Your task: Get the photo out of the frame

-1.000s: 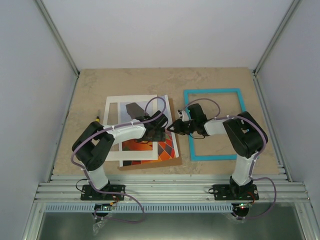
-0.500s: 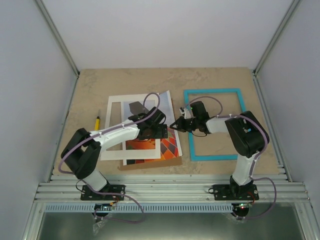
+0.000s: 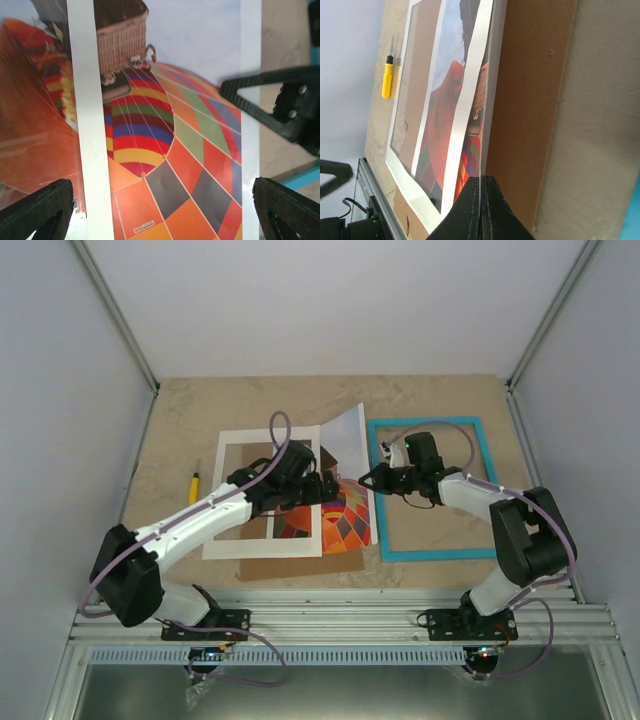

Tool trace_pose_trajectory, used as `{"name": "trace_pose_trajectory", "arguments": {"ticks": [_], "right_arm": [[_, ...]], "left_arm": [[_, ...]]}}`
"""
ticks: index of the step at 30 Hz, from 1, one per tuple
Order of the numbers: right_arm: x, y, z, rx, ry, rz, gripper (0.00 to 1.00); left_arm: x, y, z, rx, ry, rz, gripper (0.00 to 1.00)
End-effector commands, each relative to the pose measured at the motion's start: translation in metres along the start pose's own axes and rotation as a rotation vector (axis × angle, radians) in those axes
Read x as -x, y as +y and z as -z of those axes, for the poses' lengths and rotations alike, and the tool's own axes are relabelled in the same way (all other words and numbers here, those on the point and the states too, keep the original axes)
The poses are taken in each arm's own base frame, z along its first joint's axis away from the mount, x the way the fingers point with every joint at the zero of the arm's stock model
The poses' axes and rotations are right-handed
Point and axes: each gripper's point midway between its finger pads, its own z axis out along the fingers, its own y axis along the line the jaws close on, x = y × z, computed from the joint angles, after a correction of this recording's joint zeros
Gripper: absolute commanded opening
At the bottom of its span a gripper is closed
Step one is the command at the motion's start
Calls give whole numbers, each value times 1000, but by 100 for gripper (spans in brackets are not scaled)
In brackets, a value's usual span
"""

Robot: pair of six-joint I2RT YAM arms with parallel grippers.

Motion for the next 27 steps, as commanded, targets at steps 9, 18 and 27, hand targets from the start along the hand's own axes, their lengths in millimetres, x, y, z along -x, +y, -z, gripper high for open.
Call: {"name": "trace_pose_trajectory", "arguments": {"ticks": [9,18,27], "right_arm": [[2,3,57,-208,-25,76,0],[19,32,120,-342,-100,141,0],[42,86,172,-338,-181,190,1]], "left_arm": [[27,59,44,23,-118,123,100],[51,98,99,184,-335,94,100],[78,114,163,297,-599,67,100]]}}
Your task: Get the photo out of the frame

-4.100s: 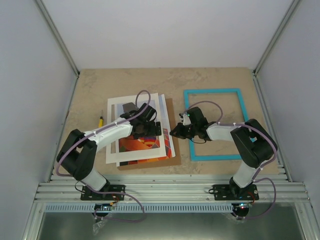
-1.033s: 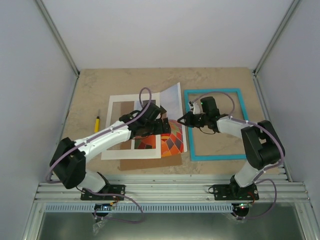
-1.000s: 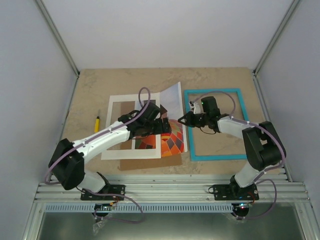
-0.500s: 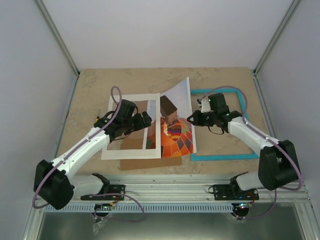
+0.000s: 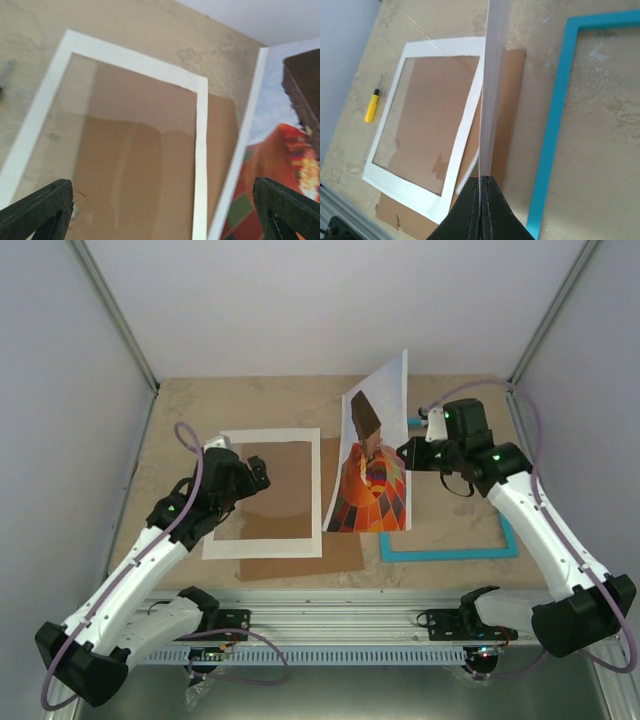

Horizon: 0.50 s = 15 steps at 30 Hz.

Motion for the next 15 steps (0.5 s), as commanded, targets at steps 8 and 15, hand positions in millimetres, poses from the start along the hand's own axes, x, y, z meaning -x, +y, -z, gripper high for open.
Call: {"name": "trace_pose_trajectory", "arguments": {"ticks": [8,15], "right_arm": [[42,50,54,108,-61,33,0],[61,86,59,244,-94,45,1]], "left_arm": [[60,32,39,164,-328,-69,100],[53,16,39,39,-311,-72,100]]}}
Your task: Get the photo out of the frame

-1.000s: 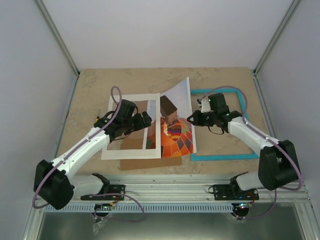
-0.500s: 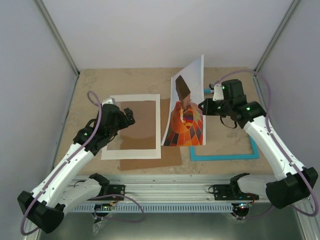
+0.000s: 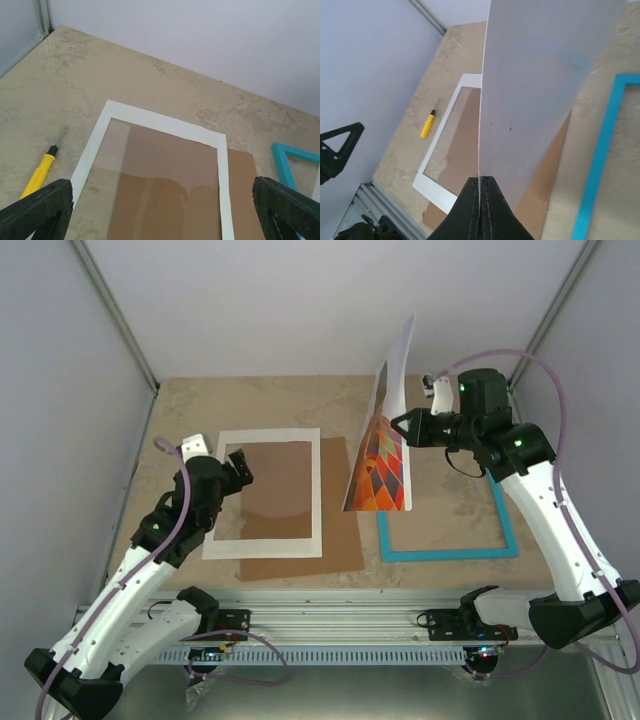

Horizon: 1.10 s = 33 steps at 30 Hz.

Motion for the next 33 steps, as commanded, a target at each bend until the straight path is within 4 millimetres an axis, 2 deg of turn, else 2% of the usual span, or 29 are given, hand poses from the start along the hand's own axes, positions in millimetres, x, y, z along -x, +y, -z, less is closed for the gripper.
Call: {"name": "trace_pose_trajectory", "arguments": {"ticks": [1,7,10,17,22,27,30,33], "right_arm": [[6,26,-7,116,5,-11,1],[9,52,-32,210,-6,-14,1],[18,55,-39,220,-55,-36,1],[29,61,-42,328,-201,-168,0],[26,59,-38,378,-302,-245,1],[17,46,-44,385,-368,-308,0],[9,31,-50,360,-396,-353,0],[0,23,-56,353,-393,-395,0]], "left_arm": [[2,-13,2,-89,-14,5,100],[-15,-39,4,-233,86,83,100],[-25,-48,5,-265,165,161,100],[-46,-80,11,-403,343,412,100],[-57,-101,15,-500,448,545,100],[-73,-95,14,-500,485,691,100],[-94,-87,11,-476,529,774,100],[-112,-86,11,-493,587,861,100]]}}
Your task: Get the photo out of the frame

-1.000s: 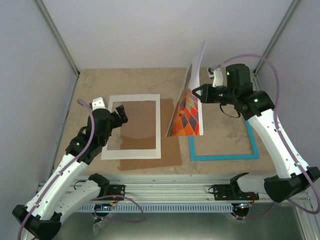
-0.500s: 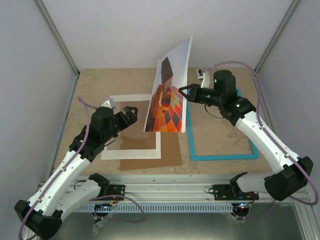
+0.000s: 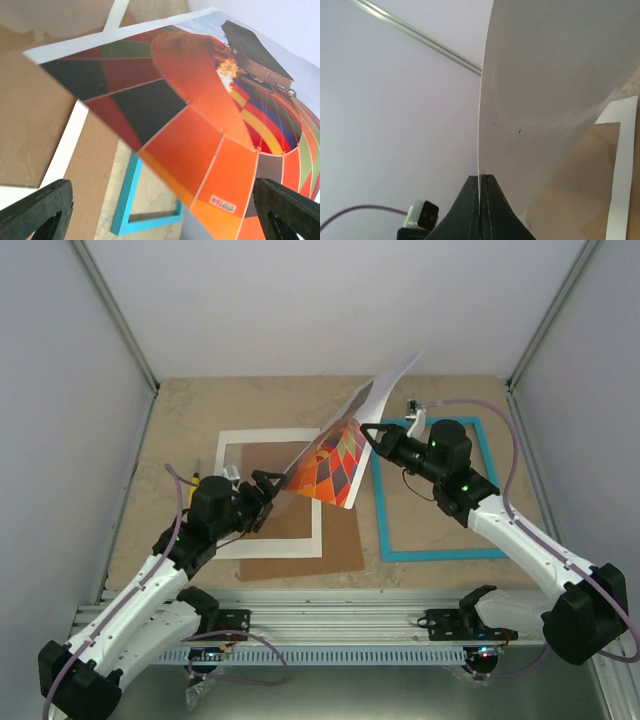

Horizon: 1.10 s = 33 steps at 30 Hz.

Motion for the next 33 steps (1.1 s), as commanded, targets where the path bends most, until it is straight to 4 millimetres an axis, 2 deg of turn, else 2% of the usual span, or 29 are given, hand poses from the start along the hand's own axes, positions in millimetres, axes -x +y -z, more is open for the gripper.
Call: {"name": "trace_pose_trajectory", "arguments": {"ticks": [1,5,9,15,20,23,28,33], "right_arm": [[14,6,4,50,-103,-50,0],[10,3,3,63,-97,-72,0],[5,-1,6,72,-96,-113,0],[-5,-1,9,84,-98,-143,0],[-12,-1,12,92,-99,-169,0],[-14,-3,13,93,-107,-190,0],[-13,-2,16,98,-127,-211,0],[-14,-6,18,92,-139,-236,1]], "left_arm": [[-14,3,-5,-85,66,189,100],[-21,8,-10,-138,102,279,100],[-23,5,-16,-205,128,365,100],[-12,-15,-14,-325,95,415,100],[-5,-20,-13,-360,65,447,99],[-5,-18,-17,-363,71,479,92],[-3,-22,-16,-408,60,535,73],[0,-23,-14,-428,47,556,49]]}}
